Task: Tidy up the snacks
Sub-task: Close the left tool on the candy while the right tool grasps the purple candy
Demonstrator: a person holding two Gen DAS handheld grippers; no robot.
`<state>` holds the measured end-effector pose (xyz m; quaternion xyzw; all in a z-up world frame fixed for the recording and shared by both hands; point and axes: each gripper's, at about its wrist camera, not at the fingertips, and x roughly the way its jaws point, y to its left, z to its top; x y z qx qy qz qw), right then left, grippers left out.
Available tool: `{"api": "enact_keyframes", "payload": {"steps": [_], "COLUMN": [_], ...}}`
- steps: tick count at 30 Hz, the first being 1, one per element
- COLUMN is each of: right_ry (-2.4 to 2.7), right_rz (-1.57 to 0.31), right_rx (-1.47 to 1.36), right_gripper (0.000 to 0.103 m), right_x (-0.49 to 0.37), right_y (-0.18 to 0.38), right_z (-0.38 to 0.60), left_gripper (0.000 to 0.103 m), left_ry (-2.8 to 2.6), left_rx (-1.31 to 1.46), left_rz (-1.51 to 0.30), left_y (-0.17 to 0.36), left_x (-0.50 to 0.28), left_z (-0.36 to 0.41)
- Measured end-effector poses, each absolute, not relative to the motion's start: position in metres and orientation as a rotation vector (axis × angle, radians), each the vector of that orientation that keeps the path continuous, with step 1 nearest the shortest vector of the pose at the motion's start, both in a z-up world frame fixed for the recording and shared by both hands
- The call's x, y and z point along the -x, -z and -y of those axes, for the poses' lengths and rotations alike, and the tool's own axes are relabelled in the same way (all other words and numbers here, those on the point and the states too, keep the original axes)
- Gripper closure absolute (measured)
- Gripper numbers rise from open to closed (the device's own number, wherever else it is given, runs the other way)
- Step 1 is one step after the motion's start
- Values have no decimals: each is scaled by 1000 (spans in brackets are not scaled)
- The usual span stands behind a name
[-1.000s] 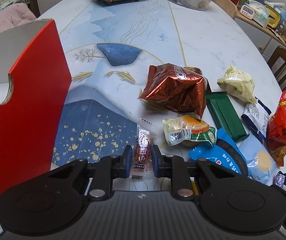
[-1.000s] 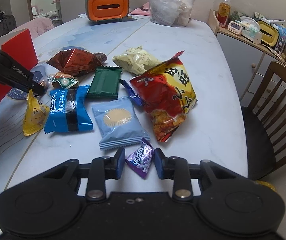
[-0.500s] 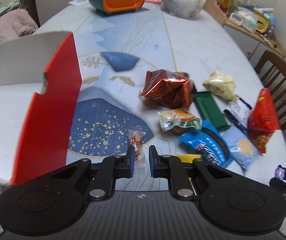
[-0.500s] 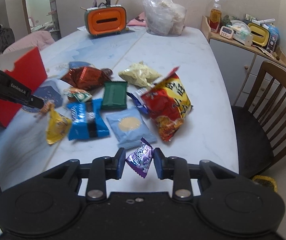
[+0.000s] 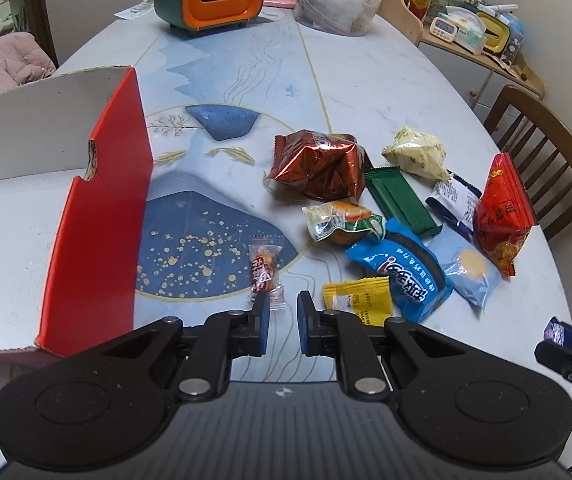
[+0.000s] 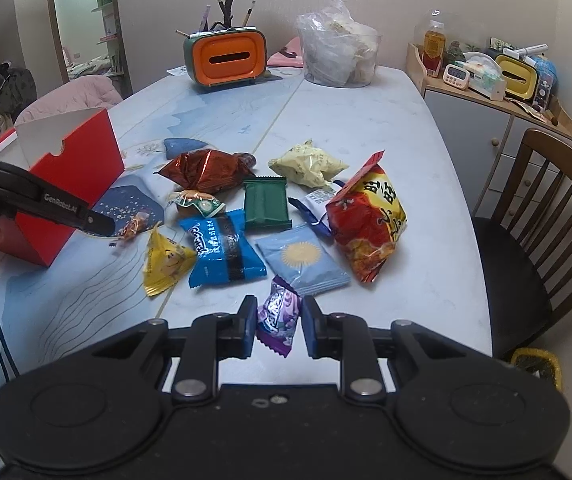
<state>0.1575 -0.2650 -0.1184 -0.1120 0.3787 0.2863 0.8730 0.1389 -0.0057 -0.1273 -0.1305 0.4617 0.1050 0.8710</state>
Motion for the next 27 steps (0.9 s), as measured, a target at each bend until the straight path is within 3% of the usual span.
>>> {"api": "enact_keyframes", "payload": {"steps": [22, 25, 27], "right_ry": [-620, -615, -613], "right_rz": [-794, -793, -795], "right_rx": [208, 204, 198], "right_gripper": [81, 81, 81], "right_x": [-168, -170, -172], "right_y": [120, 120, 121], "right_z": [272, 273, 272], "left_gripper": [76, 66, 44], "left_ry": [-265, -259, -258], "left_rx": [280, 296, 296], "left_rz": [-1019, -1024, -1023], "left_y": [161, 163, 166], "left_x": [-186, -191, -194], "left_z": [-15, -19, -20]}}
